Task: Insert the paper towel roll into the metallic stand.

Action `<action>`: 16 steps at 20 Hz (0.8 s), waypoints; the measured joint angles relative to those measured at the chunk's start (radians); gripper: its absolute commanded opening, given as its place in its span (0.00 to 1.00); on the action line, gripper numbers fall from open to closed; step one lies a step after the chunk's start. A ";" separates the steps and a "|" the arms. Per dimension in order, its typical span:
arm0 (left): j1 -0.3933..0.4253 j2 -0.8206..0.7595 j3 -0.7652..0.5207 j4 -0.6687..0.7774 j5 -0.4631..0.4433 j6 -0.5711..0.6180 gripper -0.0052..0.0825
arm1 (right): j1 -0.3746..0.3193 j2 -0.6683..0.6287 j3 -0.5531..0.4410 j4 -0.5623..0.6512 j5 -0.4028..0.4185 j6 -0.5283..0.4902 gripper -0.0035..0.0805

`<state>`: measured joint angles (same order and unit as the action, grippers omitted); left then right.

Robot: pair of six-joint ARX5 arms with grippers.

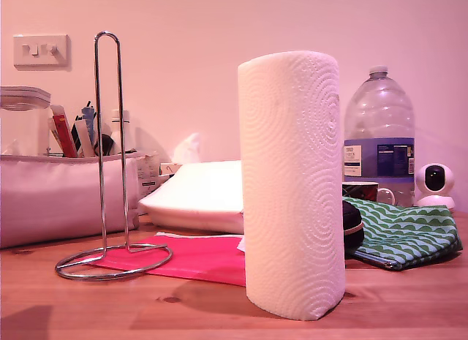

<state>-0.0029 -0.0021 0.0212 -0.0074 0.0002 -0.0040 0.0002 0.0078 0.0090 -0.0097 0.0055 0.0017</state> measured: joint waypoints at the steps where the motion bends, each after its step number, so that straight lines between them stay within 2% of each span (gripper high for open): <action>1: 0.015 0.000 0.000 -0.016 0.026 0.030 0.03 | -0.010 0.000 0.001 -0.018 0.000 0.029 0.03; 2: 0.047 -0.001 0.002 -0.086 0.129 0.044 0.03 | -0.033 0.000 0.006 -0.089 0.002 0.082 0.03; 3: 0.057 -0.001 0.001 -0.177 0.146 0.049 0.03 | -0.045 0.000 0.006 -0.156 0.004 0.090 0.03; 4: 0.058 0.000 -0.002 -0.201 0.151 0.049 0.03 | -0.050 0.001 0.002 -0.173 0.005 0.101 0.03; 10: 0.057 -0.001 -0.002 -0.201 0.159 0.053 0.03 | -0.050 0.000 0.002 -0.164 0.004 0.103 0.03; 13: 0.057 -0.001 -0.002 -0.199 0.199 0.016 0.03 | -0.050 0.000 0.002 -0.147 0.001 0.103 0.03; 16: 0.057 -0.001 -0.003 -0.169 0.278 -0.059 0.03 | -0.050 0.000 0.002 -0.048 -0.005 0.145 0.03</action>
<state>0.0540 -0.0029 0.0177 -0.1764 0.2779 -0.0631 -0.0498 0.0082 0.0109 -0.0578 0.0002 0.1463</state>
